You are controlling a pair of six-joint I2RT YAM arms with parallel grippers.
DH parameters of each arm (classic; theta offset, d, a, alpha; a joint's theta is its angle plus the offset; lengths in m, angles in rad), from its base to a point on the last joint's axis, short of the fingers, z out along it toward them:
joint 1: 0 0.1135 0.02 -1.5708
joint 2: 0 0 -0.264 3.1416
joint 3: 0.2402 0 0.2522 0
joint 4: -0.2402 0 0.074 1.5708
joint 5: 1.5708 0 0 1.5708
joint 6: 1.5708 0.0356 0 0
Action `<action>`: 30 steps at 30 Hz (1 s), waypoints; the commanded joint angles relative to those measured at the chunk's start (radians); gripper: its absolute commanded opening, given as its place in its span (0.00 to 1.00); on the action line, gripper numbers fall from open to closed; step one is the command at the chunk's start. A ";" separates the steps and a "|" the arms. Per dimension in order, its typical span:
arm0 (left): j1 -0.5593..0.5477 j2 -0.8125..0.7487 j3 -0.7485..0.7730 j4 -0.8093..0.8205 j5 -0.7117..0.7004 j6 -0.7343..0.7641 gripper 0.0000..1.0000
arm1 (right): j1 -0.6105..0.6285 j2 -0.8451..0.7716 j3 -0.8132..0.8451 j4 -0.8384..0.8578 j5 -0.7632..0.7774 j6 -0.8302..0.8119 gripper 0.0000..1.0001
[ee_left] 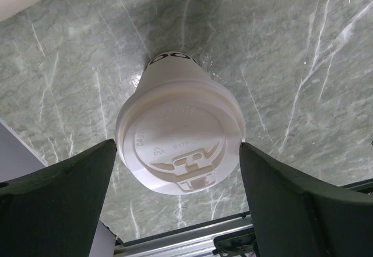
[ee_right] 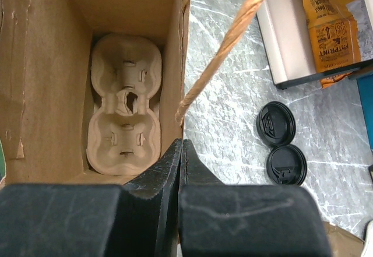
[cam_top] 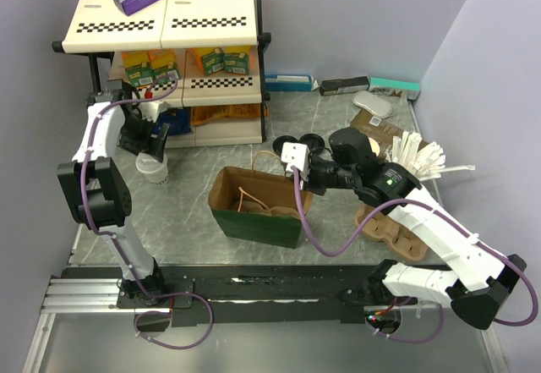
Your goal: Pack the takeout coffee
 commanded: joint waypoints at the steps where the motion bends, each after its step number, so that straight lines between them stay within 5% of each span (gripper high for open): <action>1: -0.012 -0.047 -0.004 -0.003 -0.027 -0.015 0.93 | -0.007 -0.003 0.024 0.016 -0.015 -0.003 0.00; 30: -0.038 -0.075 -0.053 0.041 -0.087 -0.018 0.92 | -0.007 -0.006 0.015 0.024 -0.015 0.000 0.00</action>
